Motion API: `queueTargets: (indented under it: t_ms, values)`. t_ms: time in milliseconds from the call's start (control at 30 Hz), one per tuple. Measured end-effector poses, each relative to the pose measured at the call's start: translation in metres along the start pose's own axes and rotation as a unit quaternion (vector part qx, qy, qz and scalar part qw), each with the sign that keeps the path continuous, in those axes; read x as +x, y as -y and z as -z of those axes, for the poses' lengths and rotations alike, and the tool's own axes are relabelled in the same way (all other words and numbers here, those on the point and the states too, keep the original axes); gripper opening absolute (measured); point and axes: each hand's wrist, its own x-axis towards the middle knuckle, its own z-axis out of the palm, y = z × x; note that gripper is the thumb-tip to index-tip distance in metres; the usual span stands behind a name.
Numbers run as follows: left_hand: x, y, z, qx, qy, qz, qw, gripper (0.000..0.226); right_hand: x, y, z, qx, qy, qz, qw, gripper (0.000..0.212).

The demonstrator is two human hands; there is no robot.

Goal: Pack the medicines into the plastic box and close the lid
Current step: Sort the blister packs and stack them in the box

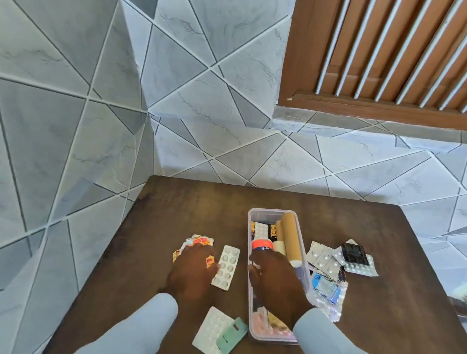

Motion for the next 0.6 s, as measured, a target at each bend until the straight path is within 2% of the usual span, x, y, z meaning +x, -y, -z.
queueTargets:
  t_ms: [67, 133, 233, 333, 467, 600]
  values:
    - [0.013, 0.042, 0.009, -0.052, -0.011, 0.085, 0.995, 0.033, 0.013, 0.022, -0.018, 0.085, 0.048, 0.004, 0.995, 0.033]
    - [0.024, 0.070, 0.012, -0.083, -0.004, 0.154, 0.985, 0.029, 0.025, 0.038, -0.041, 0.110, 0.113, -0.012, 0.987, 0.034]
    - [0.030, 0.090, 0.008, -0.195, 0.011, 0.226, 0.954, 0.042, 0.044, 0.053, -0.076, 0.173, 0.157, -0.090, 0.968, 0.034]
    - [0.037, 0.093, -0.001, -0.257, 0.016, 0.240, 0.936, 0.055, 0.066, 0.059, -0.097, 0.144, 0.140, -0.126, 0.972, 0.034]
    - [0.051, 0.090, -0.010, -0.314, 0.000, 0.240, 0.918, 0.052, 0.084, 0.062, -0.115, 0.087, 0.123, -0.132, 0.980, 0.046]
    - [0.053, 0.088, -0.009, -0.312, 0.005, 0.246, 0.918, 0.063, 0.086, 0.063, -0.128, 0.141, 0.111, -0.180, 0.967, 0.047]
